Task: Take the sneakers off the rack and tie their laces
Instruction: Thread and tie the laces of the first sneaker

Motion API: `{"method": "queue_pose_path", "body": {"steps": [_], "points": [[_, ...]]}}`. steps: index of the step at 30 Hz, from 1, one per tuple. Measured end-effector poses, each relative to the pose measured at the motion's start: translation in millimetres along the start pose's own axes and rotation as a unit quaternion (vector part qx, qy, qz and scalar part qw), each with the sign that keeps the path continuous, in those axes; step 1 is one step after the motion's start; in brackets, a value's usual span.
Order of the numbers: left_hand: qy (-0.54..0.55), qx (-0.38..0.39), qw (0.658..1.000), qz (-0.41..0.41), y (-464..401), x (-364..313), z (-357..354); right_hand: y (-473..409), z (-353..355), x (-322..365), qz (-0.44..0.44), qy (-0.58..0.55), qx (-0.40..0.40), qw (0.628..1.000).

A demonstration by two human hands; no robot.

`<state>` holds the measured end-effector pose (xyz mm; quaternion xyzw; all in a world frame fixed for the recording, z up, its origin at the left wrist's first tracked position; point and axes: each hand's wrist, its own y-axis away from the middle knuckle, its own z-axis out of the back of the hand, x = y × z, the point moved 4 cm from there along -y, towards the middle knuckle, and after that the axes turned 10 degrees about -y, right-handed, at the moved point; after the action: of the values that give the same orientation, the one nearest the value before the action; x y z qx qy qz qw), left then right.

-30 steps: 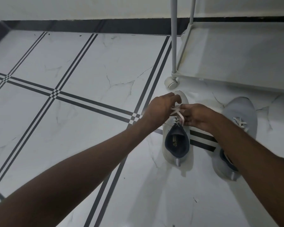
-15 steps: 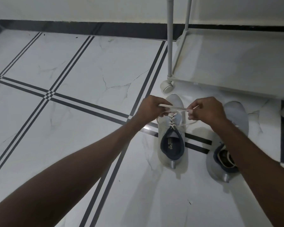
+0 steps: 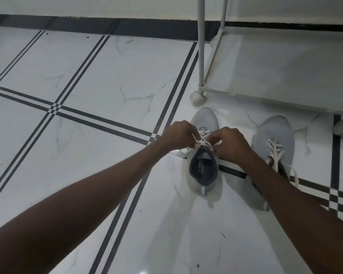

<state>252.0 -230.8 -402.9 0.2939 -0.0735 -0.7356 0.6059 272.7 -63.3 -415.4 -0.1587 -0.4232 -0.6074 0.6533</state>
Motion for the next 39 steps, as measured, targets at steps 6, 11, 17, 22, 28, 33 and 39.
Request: {"method": "queue_pose_path", "body": {"steps": [6,11,17,22,28,33,39], "points": [[0.036,-0.031,0.998,0.039,4.9,4.7,-24.7,-0.1,-8.0,-9.6,-0.031,-0.028,-0.020,0.999],[-0.056,-0.064,0.996,-0.028,8.0,18.0,-16.6,7.2,6.9,-36.9,-0.045,0.023,-0.050,0.997],[-0.079,-0.057,0.993,-0.067,11.1,23.6,-33.2,2.0,-2.9,-36.8,-0.075,0.116,-0.045,0.989],[-0.006,-0.076,0.994,-0.083,7.8,10.1,-34.8,1.4,-5.5,-12.9,-0.005,-0.004,-0.008,1.000],[-0.067,-0.134,0.984,-0.095,7.0,4.6,-42.9,-2.4,-18.6,-19.1,-0.018,0.031,-0.021,0.999],[-0.181,-0.152,0.961,-0.145,10.6,4.4,-48.9,5.6,-30.2,-8.8,0.044,0.181,0.000,0.983],[-0.261,-0.116,0.949,-0.138,19.6,3.4,-52.8,23.3,-31.7,-11.0,0.105,0.254,-0.007,0.961]]}}
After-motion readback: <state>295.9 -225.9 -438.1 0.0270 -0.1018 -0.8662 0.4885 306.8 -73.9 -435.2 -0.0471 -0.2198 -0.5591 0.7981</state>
